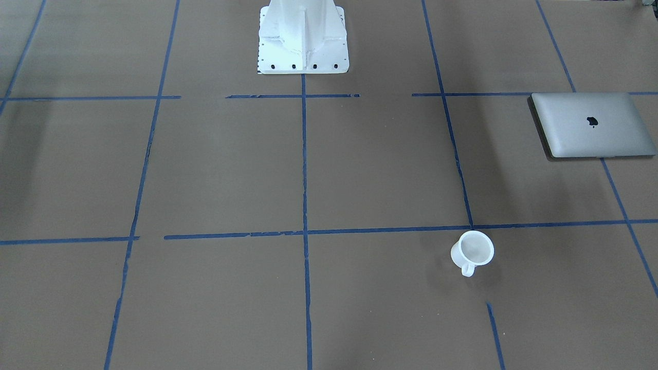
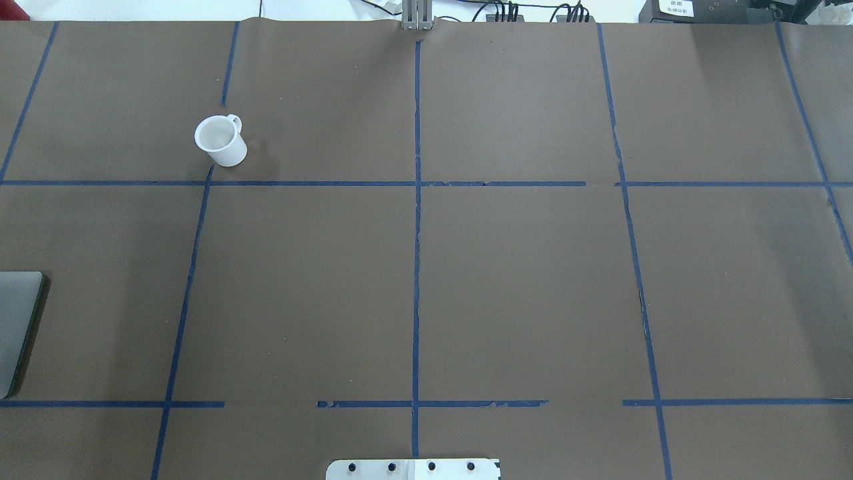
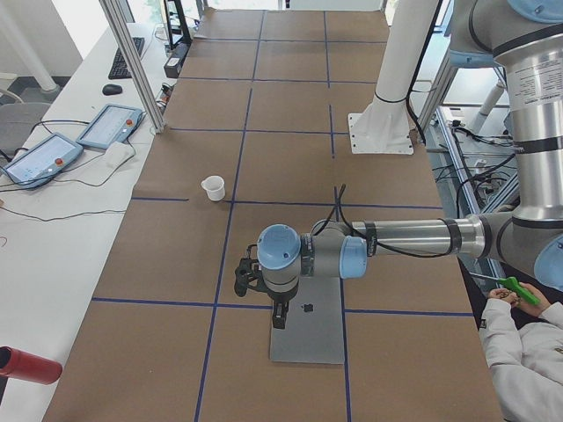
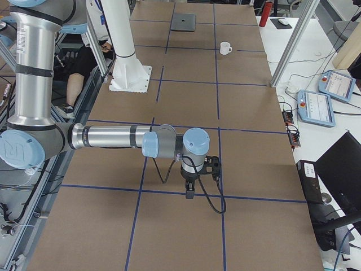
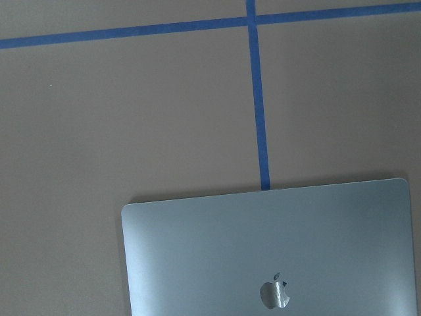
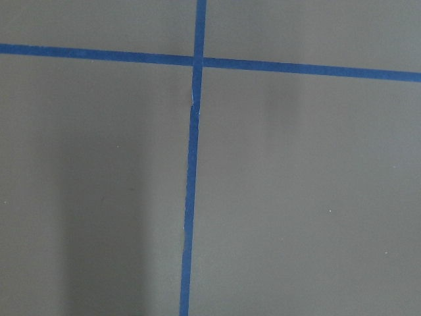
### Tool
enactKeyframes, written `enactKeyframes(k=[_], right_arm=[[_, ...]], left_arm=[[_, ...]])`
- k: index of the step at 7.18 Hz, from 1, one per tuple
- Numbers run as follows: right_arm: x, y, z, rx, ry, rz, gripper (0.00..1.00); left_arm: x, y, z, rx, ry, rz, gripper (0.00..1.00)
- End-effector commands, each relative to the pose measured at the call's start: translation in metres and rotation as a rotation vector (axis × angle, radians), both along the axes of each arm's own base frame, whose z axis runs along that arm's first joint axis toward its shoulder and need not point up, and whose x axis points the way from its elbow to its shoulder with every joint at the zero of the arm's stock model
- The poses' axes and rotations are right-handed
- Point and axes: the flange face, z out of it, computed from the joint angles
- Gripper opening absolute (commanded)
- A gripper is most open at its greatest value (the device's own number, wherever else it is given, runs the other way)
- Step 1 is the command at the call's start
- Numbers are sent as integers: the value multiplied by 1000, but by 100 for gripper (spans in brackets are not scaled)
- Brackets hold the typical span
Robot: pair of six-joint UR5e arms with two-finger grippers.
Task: Place cup on laptop
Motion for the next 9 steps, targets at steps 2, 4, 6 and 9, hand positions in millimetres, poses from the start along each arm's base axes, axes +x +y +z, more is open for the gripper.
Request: enactKeyframes(k=[2,4,6,9], right_arm=[[0,0,0,0,1,0,100],[0,0,0,0,-1,0,100],[0,0,0,0,1,0,100],[0,0,0,1,1,-1,100]], left_arm=[[0,-4,-4,16,-2,5,100],[2,-9,-12,53,6,8,100],[5,-54,-59,137,19,-45,100],[88,-170,-165,273,17,88,100]])
